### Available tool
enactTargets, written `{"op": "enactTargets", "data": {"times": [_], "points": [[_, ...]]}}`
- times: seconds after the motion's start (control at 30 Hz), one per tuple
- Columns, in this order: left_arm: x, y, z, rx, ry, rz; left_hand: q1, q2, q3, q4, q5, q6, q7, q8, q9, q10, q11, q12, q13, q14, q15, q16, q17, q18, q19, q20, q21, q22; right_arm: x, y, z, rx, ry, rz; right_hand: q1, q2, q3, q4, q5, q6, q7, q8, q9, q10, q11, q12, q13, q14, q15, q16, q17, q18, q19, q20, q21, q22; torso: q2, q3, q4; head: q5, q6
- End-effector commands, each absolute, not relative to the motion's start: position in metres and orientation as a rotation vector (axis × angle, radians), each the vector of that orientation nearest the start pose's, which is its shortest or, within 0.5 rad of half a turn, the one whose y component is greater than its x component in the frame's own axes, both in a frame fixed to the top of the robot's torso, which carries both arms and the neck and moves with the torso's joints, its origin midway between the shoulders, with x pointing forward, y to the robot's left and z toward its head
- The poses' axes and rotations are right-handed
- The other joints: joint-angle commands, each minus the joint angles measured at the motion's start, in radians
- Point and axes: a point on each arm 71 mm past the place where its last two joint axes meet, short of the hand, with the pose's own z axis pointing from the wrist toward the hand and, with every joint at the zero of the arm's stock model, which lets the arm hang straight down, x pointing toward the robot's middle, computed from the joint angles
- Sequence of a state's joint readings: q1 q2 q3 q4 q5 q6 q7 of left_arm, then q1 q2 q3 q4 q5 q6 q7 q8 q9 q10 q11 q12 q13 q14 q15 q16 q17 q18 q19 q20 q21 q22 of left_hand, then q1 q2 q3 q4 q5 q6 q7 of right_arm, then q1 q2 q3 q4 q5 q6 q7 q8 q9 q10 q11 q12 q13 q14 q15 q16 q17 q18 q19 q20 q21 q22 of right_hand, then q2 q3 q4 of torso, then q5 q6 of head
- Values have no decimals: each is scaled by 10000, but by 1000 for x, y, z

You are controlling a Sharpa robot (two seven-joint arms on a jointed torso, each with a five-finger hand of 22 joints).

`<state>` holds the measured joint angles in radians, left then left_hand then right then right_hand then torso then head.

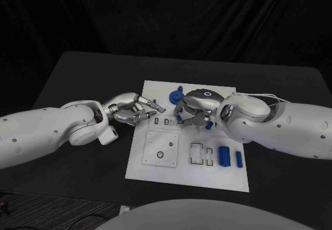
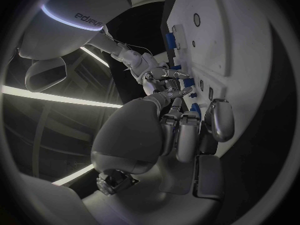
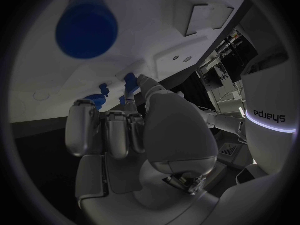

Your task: Assemble the parts on the task board

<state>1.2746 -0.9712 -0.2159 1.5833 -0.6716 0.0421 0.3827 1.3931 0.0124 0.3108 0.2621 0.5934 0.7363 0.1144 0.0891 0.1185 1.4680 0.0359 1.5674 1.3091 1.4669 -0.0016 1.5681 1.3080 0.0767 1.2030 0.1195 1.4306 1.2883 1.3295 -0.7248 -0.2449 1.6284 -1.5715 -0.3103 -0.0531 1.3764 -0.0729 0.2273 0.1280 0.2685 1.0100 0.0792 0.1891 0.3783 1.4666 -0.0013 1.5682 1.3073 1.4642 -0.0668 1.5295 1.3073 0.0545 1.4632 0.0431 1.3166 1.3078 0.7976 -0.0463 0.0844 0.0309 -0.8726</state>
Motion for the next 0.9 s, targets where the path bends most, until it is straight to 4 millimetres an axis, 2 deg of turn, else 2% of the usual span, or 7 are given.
{"op": "enactTargets", "data": {"times": [0.03, 0.37, 0.8, 0.9], "points": [[442, 223, -204, -2536, 19164, -14939, -65, -18, 40, -11, 23, 53, 12, 36, 11, 1028, 75, 34, 2617, 1039, 81, 27, 2628, 85, -84, -20, -65, -24, 443, -112, -193, -5500, 16581, 7702, -137, 44, -47, 55, -233, -173, 73, -110, 137, 1042, 71, 26, 2635, 912, 88, -39, 2060, 15, -30, 84, -68, 1890, -2, -1, -12, 5, 0], [444, 224, -205, -2545, 19225, -14898, -65, -13, 44, -12, 23, 59, 13, 37, 13, 1028, 77, 34, 2617, 1039, 83, 27, 2628, 88, -100, -19, -74, -35, 443, -113, -194, -5465, 16640, 7651, -295, -132, -277, 184, -1148, -750, 173, -598, -154, 1042, 16, 26, 2635, 921, 52, -11, 2089, 12, -9, 72, -34, 1900, -2, -1, -1, -7, 0], [445, 224, -205, -2548, 19270, -14880, -65, -13, 44, -12, 23, 59, 13, 37, 13, 1028, 77, 34, 2617, 1039, 83, 27, 2628, 88, -100, -19, -74, -35, 443, -113, -194, -5437, 16629, 7638, -320, -172, -341, 221, -1286, -825, 183, -670, -217, 1042, 20, 26, 2635, 916, 51, -25, 2071, 13, -12, 69, -43, 1898, 3, -2, 0, -9, 0], [445, 224, -205, -2546, 19276, -14882, -65, -13, 44, -12, 23, 59, 13, 37, 13, 1028, 77, 34, 2617, 1039, 83, 27, 2628, 88, -100, -19, -74, -35, 443, -113, -194, -5430, 16592, 7660, -195, -69, -291, 187, -1215, -659, 162, -612, -227, 1042, 17, 26, 2635, 916, 51, -22, 2073, 14, -13, 68, -48, 1897, 2, -2, -2, 1, 0]]}}
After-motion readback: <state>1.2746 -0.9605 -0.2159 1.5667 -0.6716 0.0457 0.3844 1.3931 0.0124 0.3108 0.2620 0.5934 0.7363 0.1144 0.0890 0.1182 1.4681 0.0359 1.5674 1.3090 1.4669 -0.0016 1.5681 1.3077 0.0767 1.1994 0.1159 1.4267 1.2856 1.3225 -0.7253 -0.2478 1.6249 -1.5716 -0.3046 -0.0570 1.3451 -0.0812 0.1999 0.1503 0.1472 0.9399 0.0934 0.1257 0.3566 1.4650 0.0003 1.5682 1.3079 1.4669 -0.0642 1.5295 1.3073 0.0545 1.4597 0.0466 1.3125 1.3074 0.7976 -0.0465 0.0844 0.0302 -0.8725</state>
